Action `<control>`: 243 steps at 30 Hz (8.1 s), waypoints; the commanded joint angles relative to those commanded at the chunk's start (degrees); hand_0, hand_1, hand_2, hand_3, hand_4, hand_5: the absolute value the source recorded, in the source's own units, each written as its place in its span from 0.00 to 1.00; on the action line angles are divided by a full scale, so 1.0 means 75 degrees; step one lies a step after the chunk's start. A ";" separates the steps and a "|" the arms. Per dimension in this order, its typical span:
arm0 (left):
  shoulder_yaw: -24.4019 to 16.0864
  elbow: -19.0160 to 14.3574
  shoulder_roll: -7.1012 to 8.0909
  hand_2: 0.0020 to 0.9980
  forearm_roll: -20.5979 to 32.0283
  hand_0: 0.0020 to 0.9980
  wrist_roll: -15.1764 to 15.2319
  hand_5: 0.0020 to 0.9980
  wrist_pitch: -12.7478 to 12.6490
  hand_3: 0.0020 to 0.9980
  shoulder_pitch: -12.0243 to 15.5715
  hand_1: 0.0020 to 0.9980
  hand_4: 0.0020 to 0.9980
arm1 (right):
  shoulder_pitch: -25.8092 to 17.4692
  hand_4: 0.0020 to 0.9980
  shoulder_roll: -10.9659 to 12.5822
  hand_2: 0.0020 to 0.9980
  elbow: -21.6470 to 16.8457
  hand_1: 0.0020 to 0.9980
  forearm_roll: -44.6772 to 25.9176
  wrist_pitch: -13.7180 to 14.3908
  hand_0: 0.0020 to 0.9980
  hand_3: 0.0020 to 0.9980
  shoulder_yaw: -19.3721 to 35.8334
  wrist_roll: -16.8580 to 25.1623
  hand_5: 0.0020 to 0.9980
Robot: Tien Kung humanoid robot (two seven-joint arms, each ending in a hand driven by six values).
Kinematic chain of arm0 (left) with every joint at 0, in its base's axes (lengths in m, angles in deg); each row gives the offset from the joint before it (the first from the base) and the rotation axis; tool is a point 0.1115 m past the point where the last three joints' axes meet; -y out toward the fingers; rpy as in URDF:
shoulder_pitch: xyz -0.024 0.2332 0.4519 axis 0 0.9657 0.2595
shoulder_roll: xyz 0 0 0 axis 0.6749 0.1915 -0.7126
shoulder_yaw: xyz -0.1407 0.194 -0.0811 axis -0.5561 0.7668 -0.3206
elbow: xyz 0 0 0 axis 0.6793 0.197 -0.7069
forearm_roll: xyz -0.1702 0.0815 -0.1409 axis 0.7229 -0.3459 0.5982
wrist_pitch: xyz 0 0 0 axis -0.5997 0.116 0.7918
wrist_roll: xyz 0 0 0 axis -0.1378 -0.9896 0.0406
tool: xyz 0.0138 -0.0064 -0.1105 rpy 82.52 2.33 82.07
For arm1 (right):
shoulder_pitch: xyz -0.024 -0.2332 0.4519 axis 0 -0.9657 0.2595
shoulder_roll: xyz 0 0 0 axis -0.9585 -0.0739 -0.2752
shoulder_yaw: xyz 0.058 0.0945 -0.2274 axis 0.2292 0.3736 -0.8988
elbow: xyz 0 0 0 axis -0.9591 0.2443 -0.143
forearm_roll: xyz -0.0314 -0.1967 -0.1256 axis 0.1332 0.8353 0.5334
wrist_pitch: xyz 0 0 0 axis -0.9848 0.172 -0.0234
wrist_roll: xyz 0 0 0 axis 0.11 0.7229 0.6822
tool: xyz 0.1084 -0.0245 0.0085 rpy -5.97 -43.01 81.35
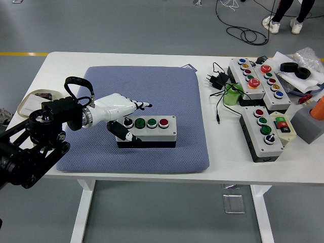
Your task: Pick up the button,place it on the desk,press the button,press the button
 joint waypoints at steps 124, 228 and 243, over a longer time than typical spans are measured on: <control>0.0820 -0.1570 -0.0363 0.04 0.1089 0.03 -0.2571 1.00 0.0805 0.71 -0.0145 0.00 0.76 | 0.0059 0.32 0.0025 0.62 0.0000 0.44 -0.0182 0.0014 0.64 0.56 -0.0183 0.0022 0.22; -0.1387 0.2124 0.0185 0.96 1.1494 0.85 -0.0384 1.00 -0.2474 0.97 0.0791 0.88 0.74 | -0.0063 0.32 -0.0013 0.61 0.0000 0.44 0.0097 0.0009 0.64 0.56 0.0166 -0.0024 0.21; -0.1454 0.2184 0.0265 0.95 1.1712 0.85 -0.0328 1.00 -0.2301 0.97 0.0834 0.88 0.73 | -0.0078 0.32 -0.0001 0.61 0.0000 0.44 0.0096 0.0005 0.64 0.56 0.0146 -0.0013 0.21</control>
